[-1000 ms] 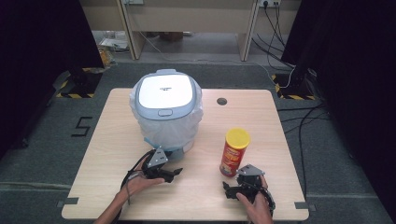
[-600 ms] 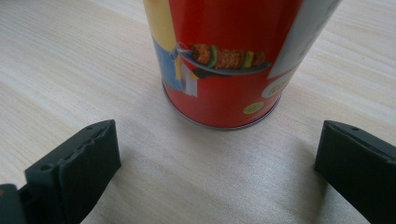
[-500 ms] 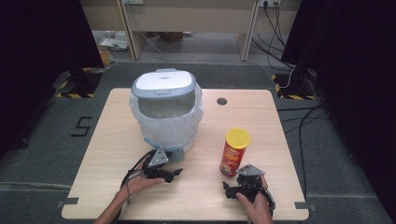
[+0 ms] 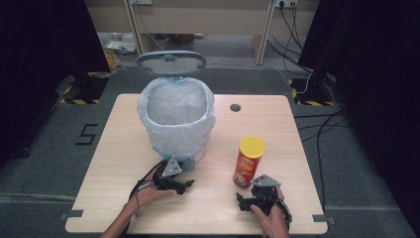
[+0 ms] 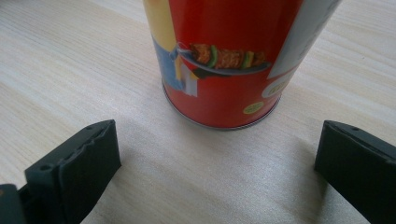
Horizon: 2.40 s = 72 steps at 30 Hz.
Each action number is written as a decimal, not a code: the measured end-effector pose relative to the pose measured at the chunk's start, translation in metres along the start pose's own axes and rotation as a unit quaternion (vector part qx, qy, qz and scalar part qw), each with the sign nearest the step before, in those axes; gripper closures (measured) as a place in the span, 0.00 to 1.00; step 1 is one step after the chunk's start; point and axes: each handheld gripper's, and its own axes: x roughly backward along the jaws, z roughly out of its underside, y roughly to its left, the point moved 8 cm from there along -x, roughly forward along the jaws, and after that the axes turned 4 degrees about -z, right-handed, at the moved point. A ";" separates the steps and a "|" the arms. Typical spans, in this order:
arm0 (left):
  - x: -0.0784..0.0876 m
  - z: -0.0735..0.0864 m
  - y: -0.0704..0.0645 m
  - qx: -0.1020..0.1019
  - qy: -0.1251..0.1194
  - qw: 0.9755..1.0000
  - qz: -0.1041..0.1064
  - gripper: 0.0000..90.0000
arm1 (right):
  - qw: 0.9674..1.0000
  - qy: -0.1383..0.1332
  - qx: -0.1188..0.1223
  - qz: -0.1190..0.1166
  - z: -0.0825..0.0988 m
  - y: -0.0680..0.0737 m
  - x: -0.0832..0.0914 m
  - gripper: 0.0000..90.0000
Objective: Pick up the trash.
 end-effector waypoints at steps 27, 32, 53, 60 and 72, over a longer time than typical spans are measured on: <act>-0.001 0.001 -0.002 -0.024 0.011 1.000 -0.017 0.23 | 0.991 -0.128 0.027 -0.018 -0.028 0.003 0.026 0.16; -0.001 0.001 -0.002 -0.024 0.012 0.999 -0.016 0.23 | 0.988 -0.149 0.015 -0.028 -0.035 0.001 0.020 0.17; -0.001 0.001 -0.002 -0.024 0.010 1.000 -0.017 0.23 | 0.987 -0.156 0.002 -0.035 -0.044 -0.005 -0.005 0.26; -0.001 0.001 -0.002 -0.022 0.008 1.000 -0.015 0.24 | 0.986 -0.166 0.016 -0.020 -0.047 -0.005 -0.003 0.27; -0.001 0.001 -0.002 -0.022 0.007 1.000 -0.014 0.24 | 0.982 -0.183 0.050 0.003 -0.056 0.001 0.008 0.27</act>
